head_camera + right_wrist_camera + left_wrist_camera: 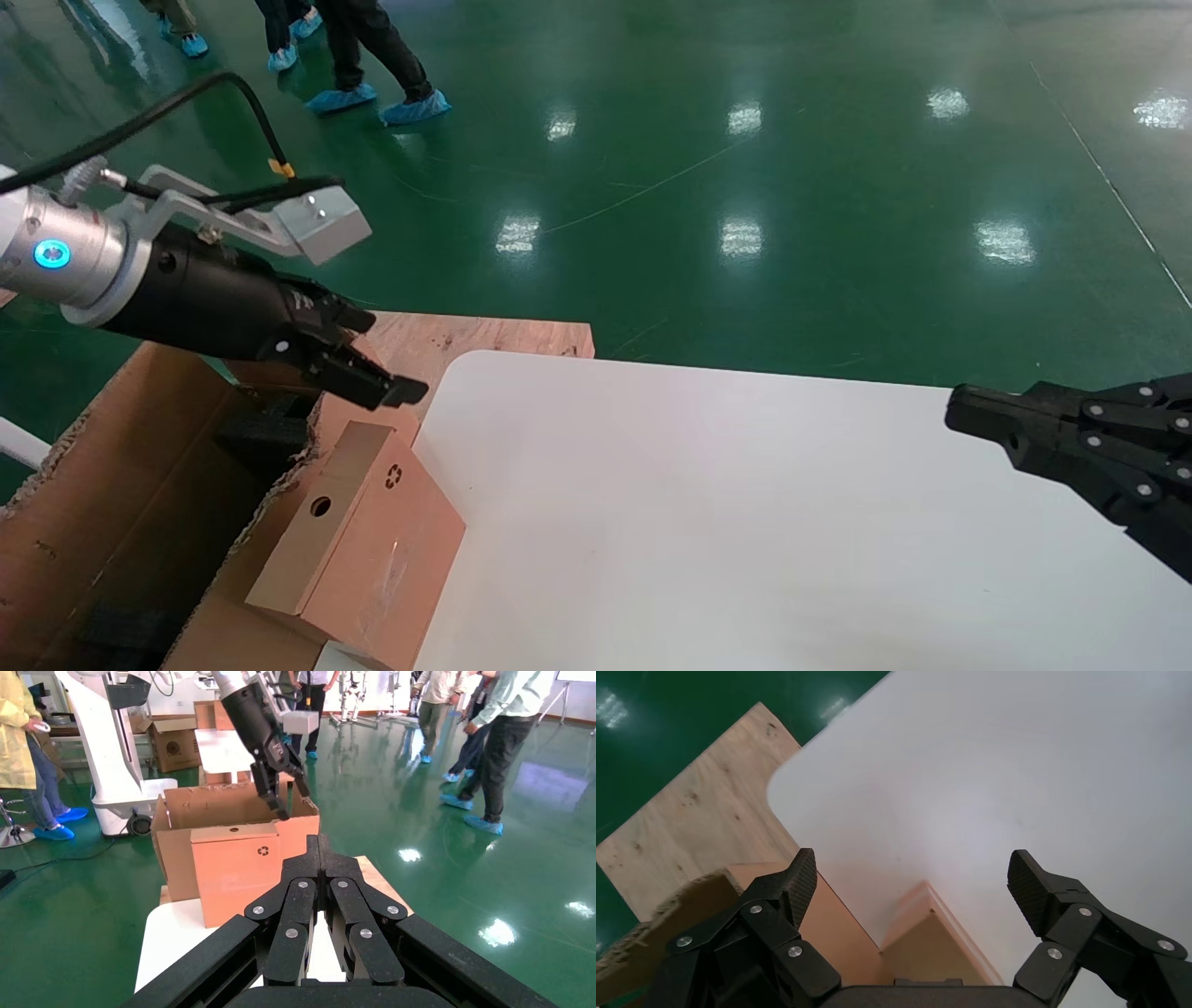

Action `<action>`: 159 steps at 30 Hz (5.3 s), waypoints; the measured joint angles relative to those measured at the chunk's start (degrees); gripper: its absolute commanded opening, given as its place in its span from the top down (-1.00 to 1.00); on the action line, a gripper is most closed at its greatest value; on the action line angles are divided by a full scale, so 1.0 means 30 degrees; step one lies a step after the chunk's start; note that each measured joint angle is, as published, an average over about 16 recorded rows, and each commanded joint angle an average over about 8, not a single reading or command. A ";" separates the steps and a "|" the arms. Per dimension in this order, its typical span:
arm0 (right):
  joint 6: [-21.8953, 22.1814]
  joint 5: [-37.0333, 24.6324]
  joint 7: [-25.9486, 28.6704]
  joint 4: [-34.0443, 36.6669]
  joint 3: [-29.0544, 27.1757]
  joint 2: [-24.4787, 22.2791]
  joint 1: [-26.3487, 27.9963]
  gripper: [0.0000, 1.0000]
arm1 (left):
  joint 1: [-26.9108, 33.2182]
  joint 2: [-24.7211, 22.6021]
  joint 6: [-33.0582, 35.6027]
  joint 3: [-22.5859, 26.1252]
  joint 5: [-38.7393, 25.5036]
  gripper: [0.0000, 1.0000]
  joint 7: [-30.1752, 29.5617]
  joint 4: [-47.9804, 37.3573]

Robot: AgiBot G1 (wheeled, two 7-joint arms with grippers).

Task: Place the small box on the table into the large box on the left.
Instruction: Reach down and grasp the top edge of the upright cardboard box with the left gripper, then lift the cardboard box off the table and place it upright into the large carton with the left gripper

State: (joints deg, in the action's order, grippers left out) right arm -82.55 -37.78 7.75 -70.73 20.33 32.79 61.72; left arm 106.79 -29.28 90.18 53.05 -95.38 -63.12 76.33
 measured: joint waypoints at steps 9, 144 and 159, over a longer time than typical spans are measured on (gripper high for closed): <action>0.0000 0.0001 0.0000 0.0001 0.0000 0.0000 0.0000 1.00 | 0.1394 -0.0813 0.0117 0.1888 -0.0886 -1.00 -0.1288 -0.0157; 0.0008 0.0006 -0.0003 0.0007 0.0001 -0.0004 -0.0004 -1.00 | 1.5519 -0.0786 0.0216 1.8923 -0.0939 1.00 -0.3090 -0.7156; 0.0008 0.0007 -0.0003 0.0007 0.0001 -0.0005 -0.0004 -1.00 | 1.2669 0.0201 -0.1457 2.0552 0.1871 1.00 -0.4243 -0.6984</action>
State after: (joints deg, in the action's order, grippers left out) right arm -82.52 -37.76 7.74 -70.71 20.34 32.77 61.70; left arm 144.79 -28.68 85.81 114.71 -89.77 -75.85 55.38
